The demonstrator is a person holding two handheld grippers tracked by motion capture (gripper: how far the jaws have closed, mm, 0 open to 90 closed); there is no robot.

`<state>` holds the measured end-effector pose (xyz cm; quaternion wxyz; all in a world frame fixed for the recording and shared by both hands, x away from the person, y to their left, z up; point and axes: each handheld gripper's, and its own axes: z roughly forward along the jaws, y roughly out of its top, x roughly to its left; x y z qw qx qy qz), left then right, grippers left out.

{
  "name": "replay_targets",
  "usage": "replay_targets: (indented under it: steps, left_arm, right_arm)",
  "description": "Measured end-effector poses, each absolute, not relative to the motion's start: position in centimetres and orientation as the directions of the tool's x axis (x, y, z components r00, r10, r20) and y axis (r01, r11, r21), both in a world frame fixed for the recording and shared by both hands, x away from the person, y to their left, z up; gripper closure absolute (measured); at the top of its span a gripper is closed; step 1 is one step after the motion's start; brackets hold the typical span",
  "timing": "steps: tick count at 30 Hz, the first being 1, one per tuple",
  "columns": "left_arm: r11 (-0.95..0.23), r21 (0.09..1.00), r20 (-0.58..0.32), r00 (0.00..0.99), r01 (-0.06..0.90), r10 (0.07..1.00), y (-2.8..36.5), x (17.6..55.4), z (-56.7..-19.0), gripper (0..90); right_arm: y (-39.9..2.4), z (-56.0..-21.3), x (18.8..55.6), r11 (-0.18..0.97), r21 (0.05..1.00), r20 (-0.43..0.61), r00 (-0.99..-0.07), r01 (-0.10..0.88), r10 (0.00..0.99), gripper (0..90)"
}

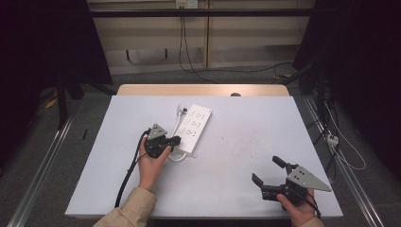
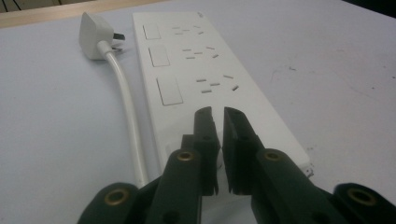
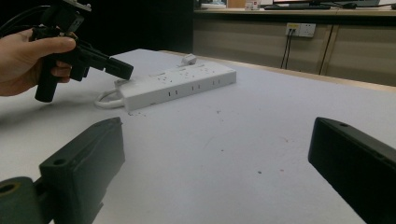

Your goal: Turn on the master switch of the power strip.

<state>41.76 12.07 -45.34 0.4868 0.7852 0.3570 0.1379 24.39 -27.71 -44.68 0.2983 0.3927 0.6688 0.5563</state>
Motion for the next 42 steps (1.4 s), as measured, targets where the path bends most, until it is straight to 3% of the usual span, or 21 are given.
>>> replay_targets:
  steps: [5, 12, 34, 42]
  left_arm:
    - [-0.251, 0.867, -0.154, 0.711, 0.431, 0.686, 12.2, 41.7, -45.0, 73.0]
    - [-0.244, 0.865, -0.174, 0.718, 0.439, 0.674, 12.3, 41.6, -44.8, 53.1]
    - [-0.241, 0.872, -0.193, 0.751, 0.427, 0.632, 13.3, 40.3, -43.5, 24.5]
    - [-0.24, 0.875, -0.188, 0.751, 0.421, 0.633, 14.5, 39.6, -43.1, 18.6]
  right_arm:
    - [-27.7, -44.7, 24.4, 0.076, 0.978, 0.036, -0.514, 0.194, 0.857, 3.3]
    - [-27.7, -44.7, 24.4, 0.073, 0.978, 0.038, -0.514, 0.195, 0.857, 3.3]
    - [-27.7, -44.7, 24.4, 0.073, 0.979, 0.038, -0.518, 0.192, 0.854, 3.3]
    - [-27.6, -44.7, 24.4, 0.073, 0.979, 0.038, -0.519, 0.192, 0.854, 3.3]
